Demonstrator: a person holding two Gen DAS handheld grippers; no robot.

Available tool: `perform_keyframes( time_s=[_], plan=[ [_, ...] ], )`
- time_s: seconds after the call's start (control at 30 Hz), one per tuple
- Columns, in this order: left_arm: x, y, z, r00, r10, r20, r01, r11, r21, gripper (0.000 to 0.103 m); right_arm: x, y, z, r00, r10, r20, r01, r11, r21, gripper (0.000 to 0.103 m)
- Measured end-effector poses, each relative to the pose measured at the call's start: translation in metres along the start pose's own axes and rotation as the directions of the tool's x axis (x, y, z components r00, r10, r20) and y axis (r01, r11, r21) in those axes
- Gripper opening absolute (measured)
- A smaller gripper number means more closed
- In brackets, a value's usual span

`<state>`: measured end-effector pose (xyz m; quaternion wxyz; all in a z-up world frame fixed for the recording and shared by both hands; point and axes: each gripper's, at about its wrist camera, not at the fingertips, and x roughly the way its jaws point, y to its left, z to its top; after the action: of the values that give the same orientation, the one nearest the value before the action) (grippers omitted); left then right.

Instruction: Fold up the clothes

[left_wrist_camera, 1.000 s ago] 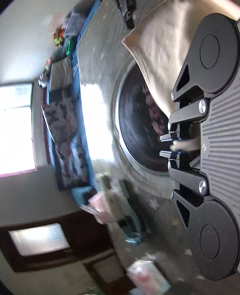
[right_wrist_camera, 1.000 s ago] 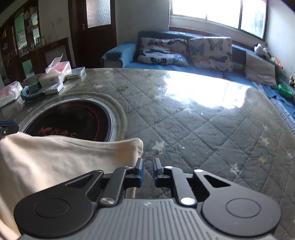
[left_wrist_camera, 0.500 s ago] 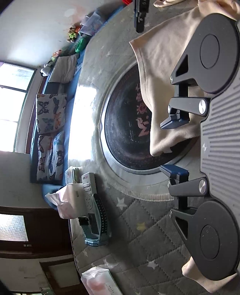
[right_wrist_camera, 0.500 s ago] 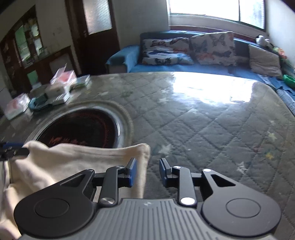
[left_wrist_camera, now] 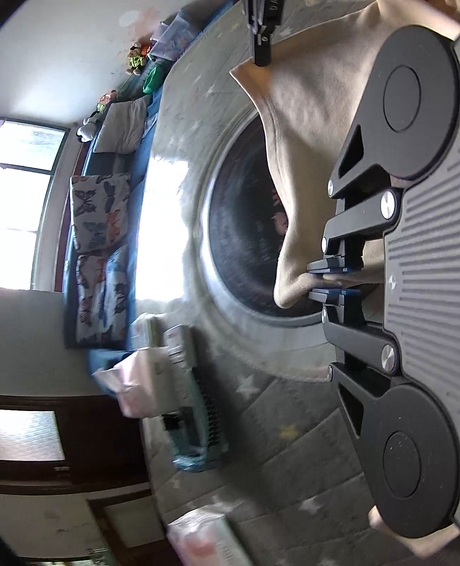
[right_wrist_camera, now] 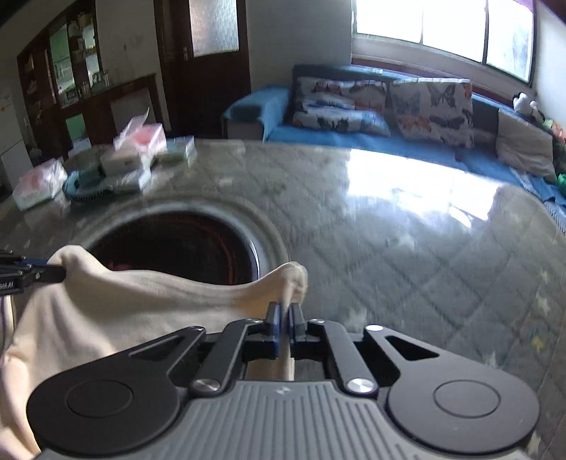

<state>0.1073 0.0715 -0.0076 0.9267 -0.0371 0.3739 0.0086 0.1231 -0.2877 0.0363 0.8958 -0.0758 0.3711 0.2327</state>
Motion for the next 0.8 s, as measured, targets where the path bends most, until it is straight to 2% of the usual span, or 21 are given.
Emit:
perform_keyframes(
  time_s=[0.27,0.4,0.6,0.8],
  plan=[
    [0.018,0.011,0.033,0.996,0.079,0.029,-0.079,0.997,0.017,0.009,0.028,0.005,0.027,1.000,-0.003,0.028,0.003,1.000,0.013,0.004],
    [0.035,0.016,0.037,0.994,0.107,-0.007,-0.107,0.994,0.024,0.009,0.038,0.007,0.031,1.000,0.005,0.011,-0.005,1.000,0.002,0.008],
    [0.021,0.020,0.023,0.995,0.096,-0.028,-0.096,0.995,0.010,0.013,0.010,0.018,0.021,0.997,0.071,0.000,-0.071,0.996,-0.053,0.011],
    [-0.023,0.007,0.003,1.000,-0.001,-0.013,0.001,0.999,0.042,0.016,-0.037,0.048,-0.009,0.985,0.172,-0.025,-0.174,0.972,-0.158,0.016]
  ],
)
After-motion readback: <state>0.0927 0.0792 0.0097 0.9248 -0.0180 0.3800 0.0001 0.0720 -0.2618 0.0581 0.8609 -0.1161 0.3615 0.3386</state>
